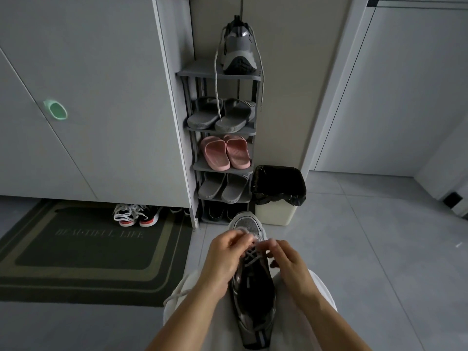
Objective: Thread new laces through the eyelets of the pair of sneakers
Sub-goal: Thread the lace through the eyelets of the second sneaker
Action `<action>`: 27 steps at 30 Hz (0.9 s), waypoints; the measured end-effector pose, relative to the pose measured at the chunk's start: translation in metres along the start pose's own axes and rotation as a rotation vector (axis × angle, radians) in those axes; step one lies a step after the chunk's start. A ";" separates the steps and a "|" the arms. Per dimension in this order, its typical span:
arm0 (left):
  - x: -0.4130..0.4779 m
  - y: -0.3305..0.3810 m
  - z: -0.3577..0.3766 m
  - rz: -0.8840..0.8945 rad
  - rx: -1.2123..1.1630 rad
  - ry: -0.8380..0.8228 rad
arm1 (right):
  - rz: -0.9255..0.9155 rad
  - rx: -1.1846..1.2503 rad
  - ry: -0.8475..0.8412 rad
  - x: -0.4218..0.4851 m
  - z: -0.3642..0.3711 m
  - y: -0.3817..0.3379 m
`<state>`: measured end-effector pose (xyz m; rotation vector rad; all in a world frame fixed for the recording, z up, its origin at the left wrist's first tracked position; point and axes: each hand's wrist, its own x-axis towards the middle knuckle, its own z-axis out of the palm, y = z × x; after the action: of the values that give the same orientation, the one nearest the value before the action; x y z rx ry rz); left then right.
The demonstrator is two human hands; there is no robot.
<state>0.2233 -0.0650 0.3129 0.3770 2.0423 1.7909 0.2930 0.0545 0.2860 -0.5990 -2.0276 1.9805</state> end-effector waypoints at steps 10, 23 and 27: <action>-0.003 -0.012 -0.044 0.204 0.653 -0.292 | 0.161 0.542 -0.016 0.032 -0.010 -0.057; -0.007 0.026 -0.035 0.288 0.288 -0.008 | -0.149 -0.104 -0.181 0.004 0.044 -0.037; -0.007 0.035 -0.020 0.358 0.282 -0.007 | -0.253 -0.164 -0.194 -0.006 0.058 -0.032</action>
<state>0.2185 -0.0809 0.3506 0.8783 2.3435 1.6805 0.2681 0.0002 0.3150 -0.1729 -2.2673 1.7963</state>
